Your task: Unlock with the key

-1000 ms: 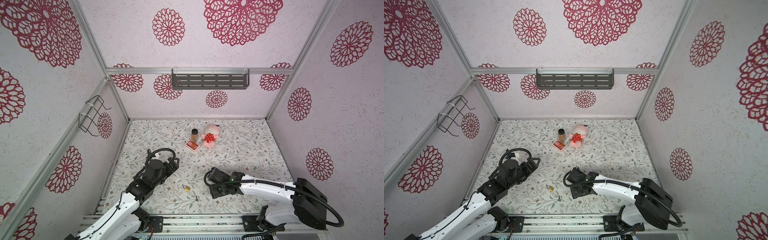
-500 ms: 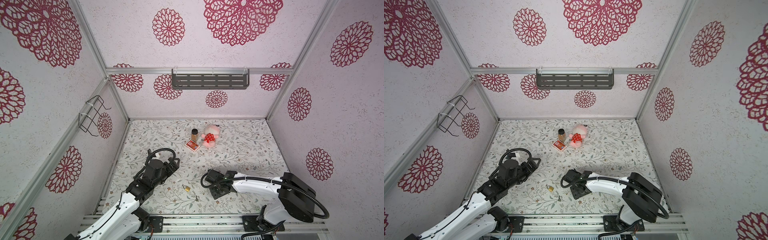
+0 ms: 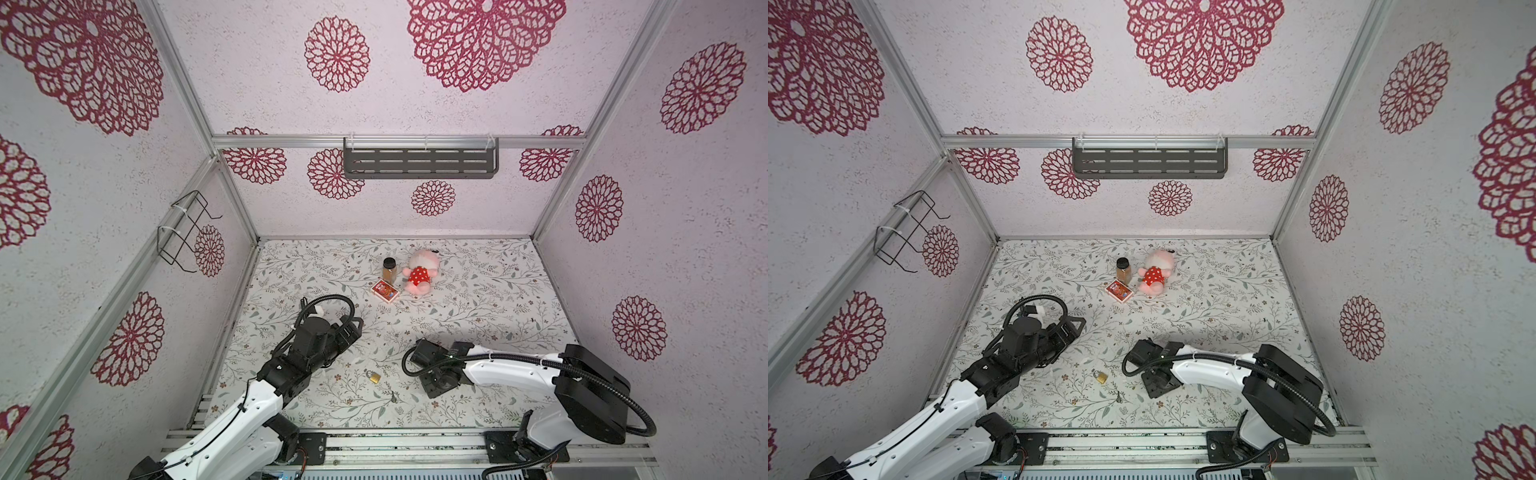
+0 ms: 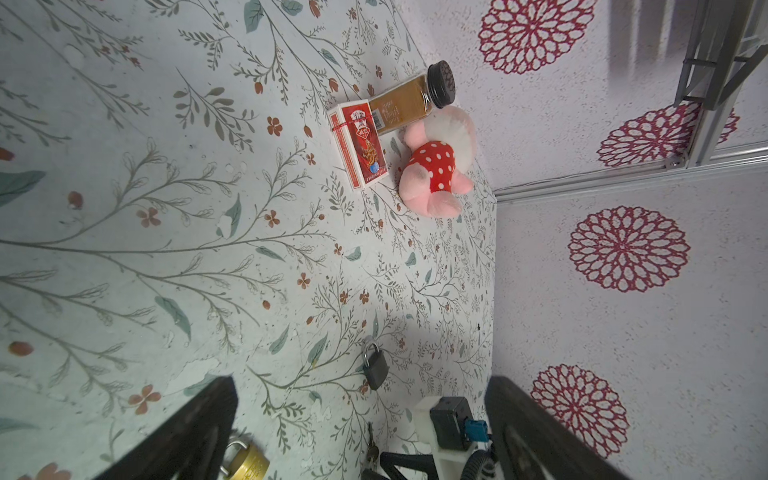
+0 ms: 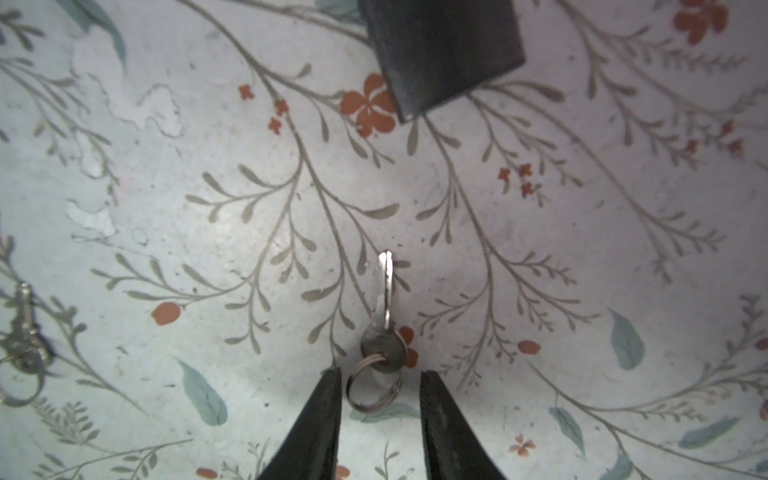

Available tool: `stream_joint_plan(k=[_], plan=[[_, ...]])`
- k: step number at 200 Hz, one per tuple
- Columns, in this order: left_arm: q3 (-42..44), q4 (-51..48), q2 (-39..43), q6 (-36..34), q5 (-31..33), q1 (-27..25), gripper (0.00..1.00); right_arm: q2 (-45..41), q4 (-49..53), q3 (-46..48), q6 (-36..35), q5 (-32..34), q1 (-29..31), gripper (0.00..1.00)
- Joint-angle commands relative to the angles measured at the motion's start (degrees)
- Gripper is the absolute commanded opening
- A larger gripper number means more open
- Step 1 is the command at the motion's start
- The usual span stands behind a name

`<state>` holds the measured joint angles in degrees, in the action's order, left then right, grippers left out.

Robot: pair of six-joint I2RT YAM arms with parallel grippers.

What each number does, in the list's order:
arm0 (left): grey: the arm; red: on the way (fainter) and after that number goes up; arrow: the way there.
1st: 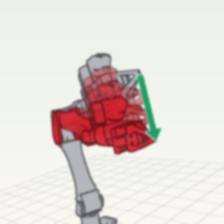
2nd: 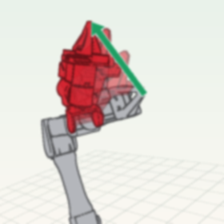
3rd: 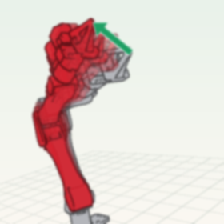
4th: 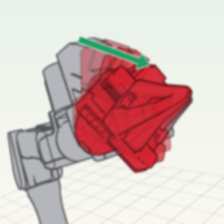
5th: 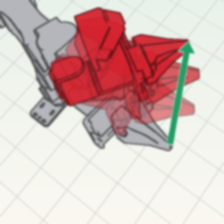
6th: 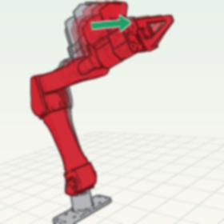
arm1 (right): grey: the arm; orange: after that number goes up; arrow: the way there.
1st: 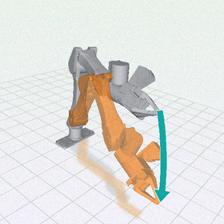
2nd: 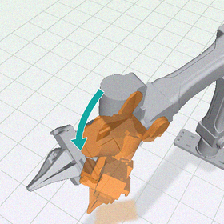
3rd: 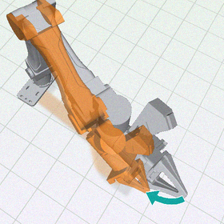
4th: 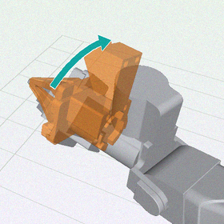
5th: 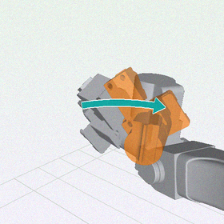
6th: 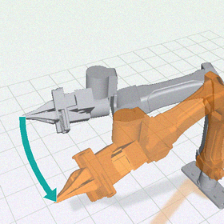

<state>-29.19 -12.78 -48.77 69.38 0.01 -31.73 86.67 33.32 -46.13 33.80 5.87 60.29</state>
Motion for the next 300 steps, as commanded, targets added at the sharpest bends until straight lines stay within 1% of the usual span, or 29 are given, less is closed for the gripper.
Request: stream_joint_plan(k=[1,96,150,228,267,300], plan=[[-1.1,1.3,-0.1,-0.7,-0.5,-0.6,0.97,-0.9,1.1,0.6,-0.2,1.2,-0.5,0.31],[-1.4,1.7,-0.7,-0.3,-0.8,-0.6,0.97,-2.0,-0.3,1.7,-0.9,0.8,-1.4,0.2],[-1.3,1.7,-0.4,-0.1,-0.5,-0.6,0.97,-2.9,-1.0,1.8,-1.1,0.8,-1.8,0.11],[-1.4,1.8,0.0,1.0,-0.3,-0.6,0.97,-5.3,-2.6,2.3,-1.3,1.3,-2.8,0.0],[-1.7,2.6,0.2,2.7,-0.9,-0.5,0.97,-8.0,-4.9,3.3,-1.3,0.5,-3.6,0.0],[-1.2,5.3,0.5,6.5,-2.1,-0.5,0.97,-10.4,-6.6,3.6,-1.4,-0.3,-3.9,0.0]])
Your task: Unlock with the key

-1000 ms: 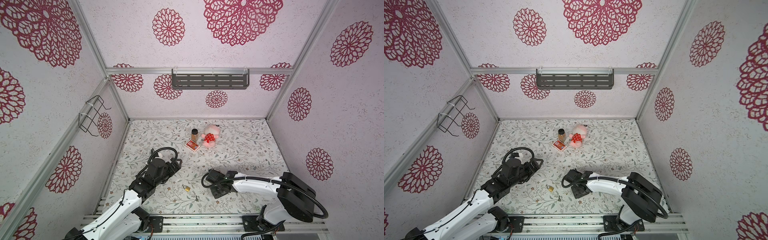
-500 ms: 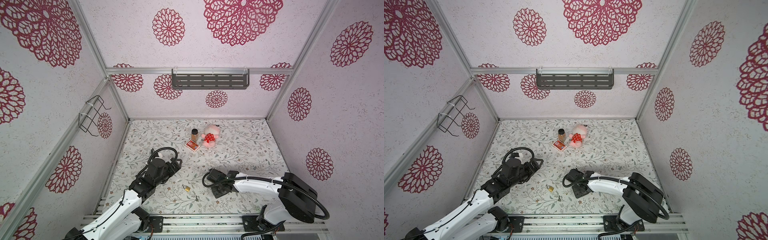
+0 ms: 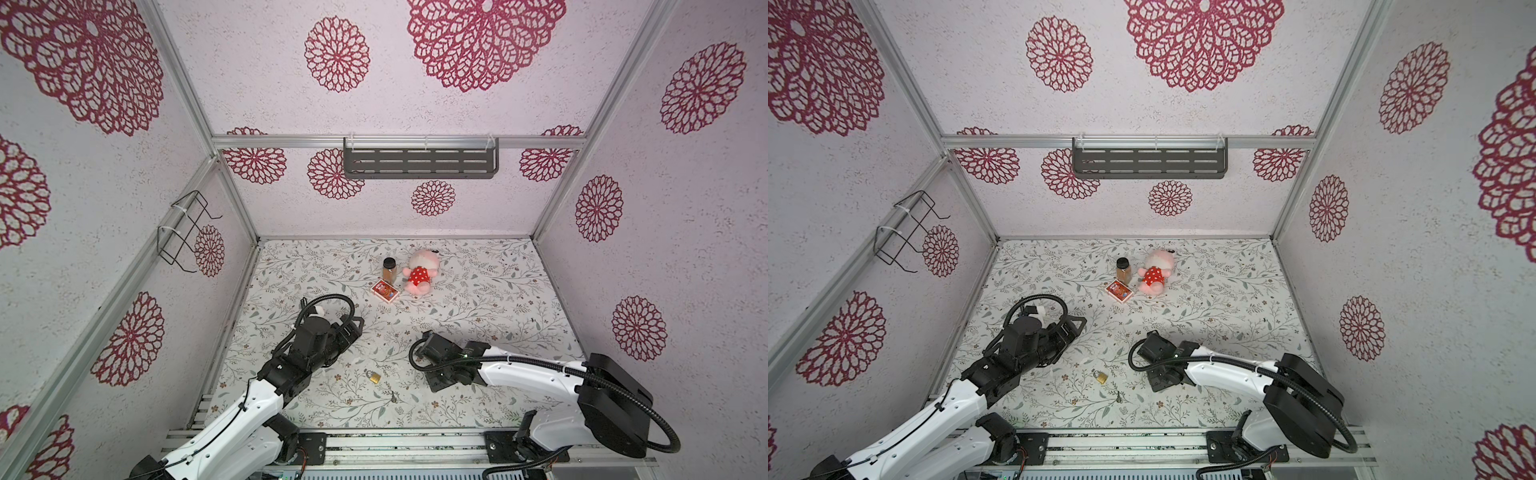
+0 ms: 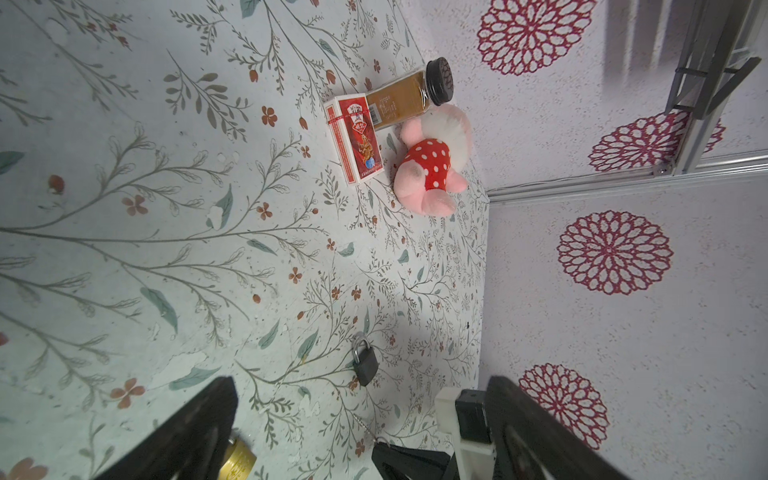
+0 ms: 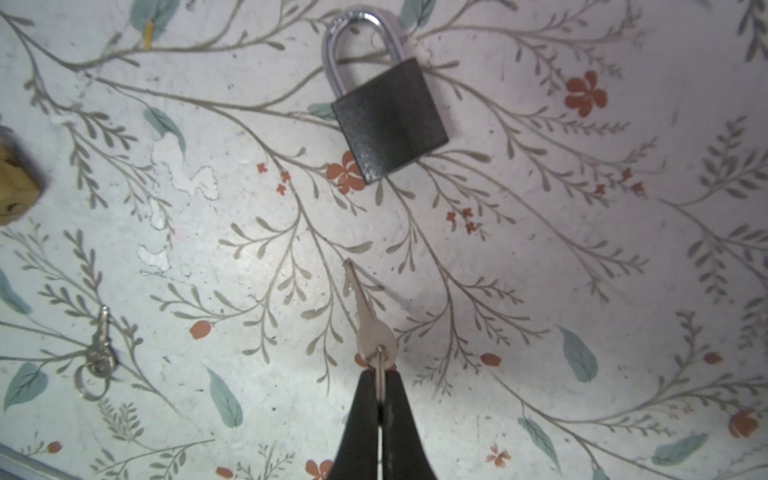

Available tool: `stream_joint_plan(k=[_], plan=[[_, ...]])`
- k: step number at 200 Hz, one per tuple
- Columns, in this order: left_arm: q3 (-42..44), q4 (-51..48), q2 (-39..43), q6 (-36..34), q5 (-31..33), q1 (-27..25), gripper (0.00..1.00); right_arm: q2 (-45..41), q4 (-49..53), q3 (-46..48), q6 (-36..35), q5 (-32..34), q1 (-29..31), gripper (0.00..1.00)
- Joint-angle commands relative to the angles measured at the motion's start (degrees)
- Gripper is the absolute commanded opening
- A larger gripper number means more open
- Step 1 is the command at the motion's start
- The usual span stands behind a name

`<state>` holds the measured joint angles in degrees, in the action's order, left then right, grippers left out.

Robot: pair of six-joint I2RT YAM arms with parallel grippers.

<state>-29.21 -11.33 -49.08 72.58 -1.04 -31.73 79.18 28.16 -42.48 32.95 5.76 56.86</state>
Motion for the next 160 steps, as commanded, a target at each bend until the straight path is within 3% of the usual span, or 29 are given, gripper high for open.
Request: stream_joint_plan(k=[1,93,160], plan=[[-1.2,3.9,0.8,3.5,-1.0,-0.6,0.97,-2.9,-1.5,-0.1,-0.6,-0.2,-0.5,0.0],[-1.2,14.0,-1.2,15.3,-3.1,-2.0,0.98,-9.1,-7.5,-1.3,0.3,-4.4,-2.3,0.0],[-2.8,25.3,-9.6,24.1,-3.4,-6.5,0.99,-11.2,-16.8,-4.4,1.2,-6.3,-2.9,0.0]])
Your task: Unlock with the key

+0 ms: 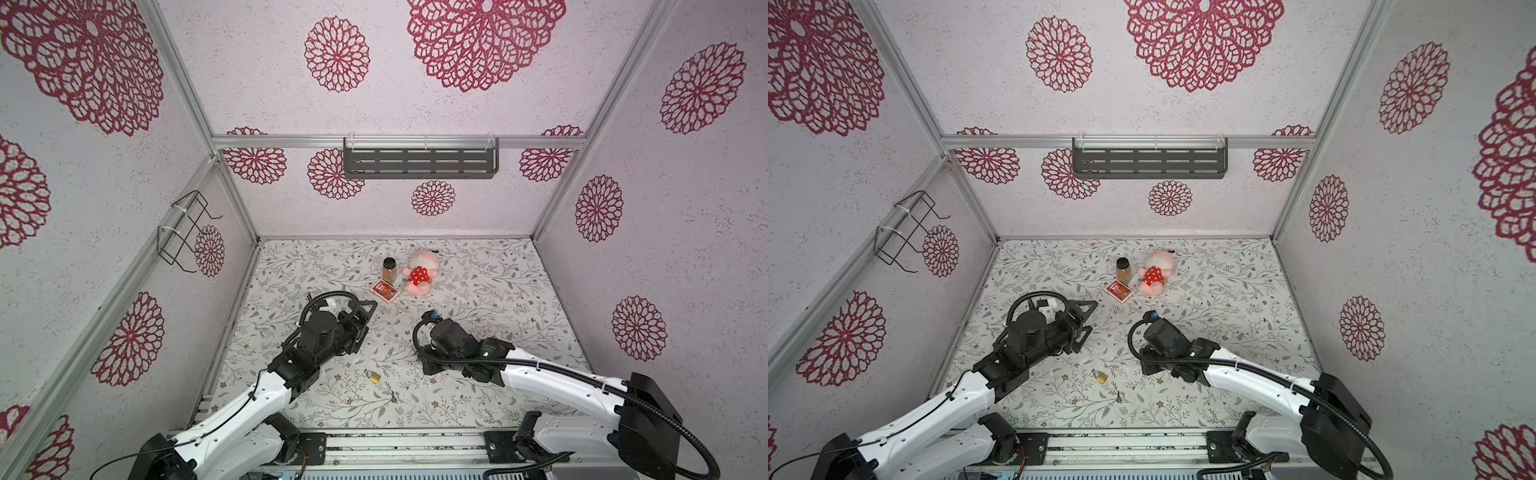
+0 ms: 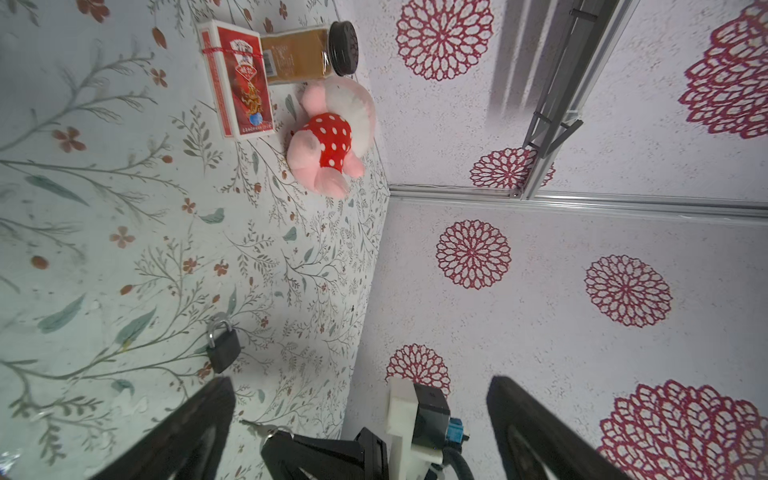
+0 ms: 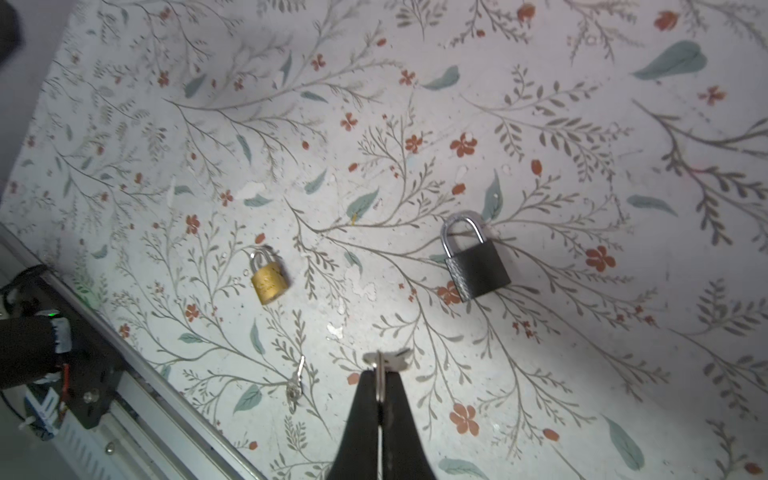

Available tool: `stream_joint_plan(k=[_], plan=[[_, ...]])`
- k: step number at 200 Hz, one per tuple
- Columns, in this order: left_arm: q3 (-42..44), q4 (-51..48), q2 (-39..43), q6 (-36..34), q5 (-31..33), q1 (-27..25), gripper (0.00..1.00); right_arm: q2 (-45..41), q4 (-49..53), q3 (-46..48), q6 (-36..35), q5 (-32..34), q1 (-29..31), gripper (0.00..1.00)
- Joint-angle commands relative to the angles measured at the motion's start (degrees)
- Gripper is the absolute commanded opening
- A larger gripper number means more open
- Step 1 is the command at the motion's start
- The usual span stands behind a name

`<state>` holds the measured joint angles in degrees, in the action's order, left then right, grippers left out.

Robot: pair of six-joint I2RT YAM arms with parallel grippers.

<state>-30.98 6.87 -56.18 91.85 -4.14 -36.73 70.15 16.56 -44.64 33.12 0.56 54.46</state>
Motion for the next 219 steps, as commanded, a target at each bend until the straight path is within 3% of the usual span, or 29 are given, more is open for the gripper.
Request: stream_joint_plan(k=[1,100,219], plan=[[-1.0,7.2,-2.6,5.0,-0.3,-1.5,0.99,-2.2,-5.3,-2.3,1.0,-1.1,-0.5,0.0],[-5.2,17.4,-13.5,16.8,-1.9,-4.9,0.92,-5.8,-16.7,-3.8,1.2,-6.0,-1.5,0.0],[-6.6,18.6,-16.4,21.4,-0.7,-6.6,0.93,-4.3,-23.4,-5.4,0.8,-9.3,-1.5,0.0]])
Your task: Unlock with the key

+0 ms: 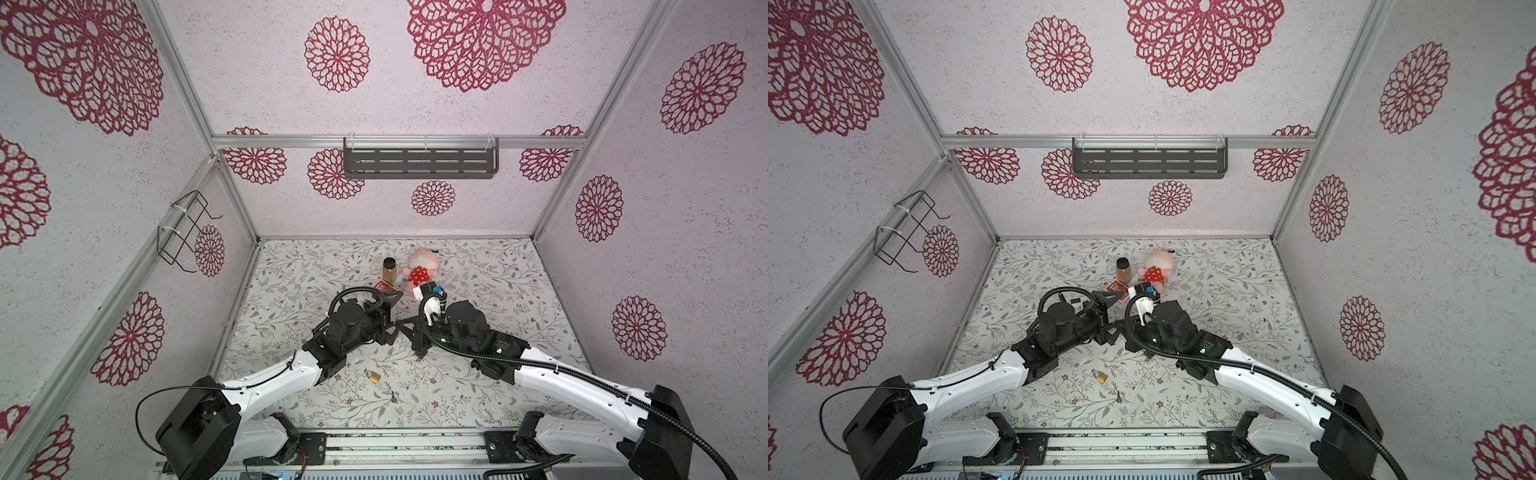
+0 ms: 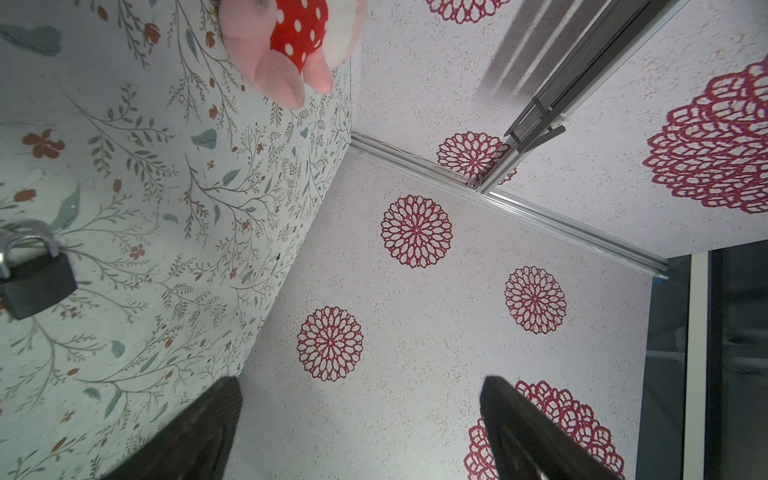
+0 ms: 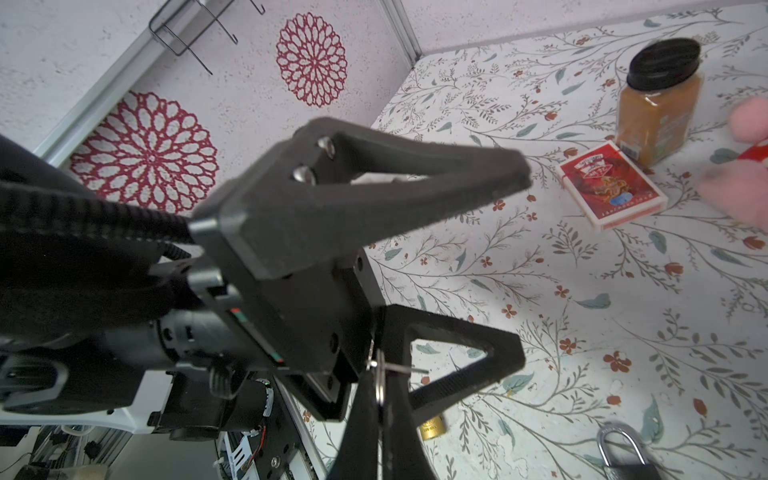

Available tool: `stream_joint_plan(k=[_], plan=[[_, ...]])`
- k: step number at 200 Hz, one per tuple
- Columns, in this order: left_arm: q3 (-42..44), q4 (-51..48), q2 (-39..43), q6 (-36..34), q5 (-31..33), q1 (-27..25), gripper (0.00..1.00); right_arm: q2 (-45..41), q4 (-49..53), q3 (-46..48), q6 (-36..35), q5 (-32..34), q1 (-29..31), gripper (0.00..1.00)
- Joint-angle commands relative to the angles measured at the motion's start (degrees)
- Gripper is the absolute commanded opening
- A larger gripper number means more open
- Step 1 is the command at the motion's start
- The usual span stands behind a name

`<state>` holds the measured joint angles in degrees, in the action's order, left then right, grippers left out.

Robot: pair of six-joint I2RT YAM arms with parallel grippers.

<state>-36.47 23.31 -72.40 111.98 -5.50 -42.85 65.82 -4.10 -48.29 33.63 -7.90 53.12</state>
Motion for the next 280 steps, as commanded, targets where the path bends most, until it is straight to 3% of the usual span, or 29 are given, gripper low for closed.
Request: stream_joint_plan(k=[1,141,280], plan=[[-1.0,2.2,-0.1,1.3,0.7,-0.5,0.93,0.0,-2.7,-1.7,0.3,-0.8,-0.1,0.0],[2.4,6.0,0.5,3.6,2.5,-0.5,0.65,-1.8,-0.1,1.6,0.3,0.9,-0.6,0.0],[3.5,2.6,2.9,3.1,4.2,-0.4,0.18,-2.2,1.5,1.3,-0.5,1.1,-1.2,0.0]])
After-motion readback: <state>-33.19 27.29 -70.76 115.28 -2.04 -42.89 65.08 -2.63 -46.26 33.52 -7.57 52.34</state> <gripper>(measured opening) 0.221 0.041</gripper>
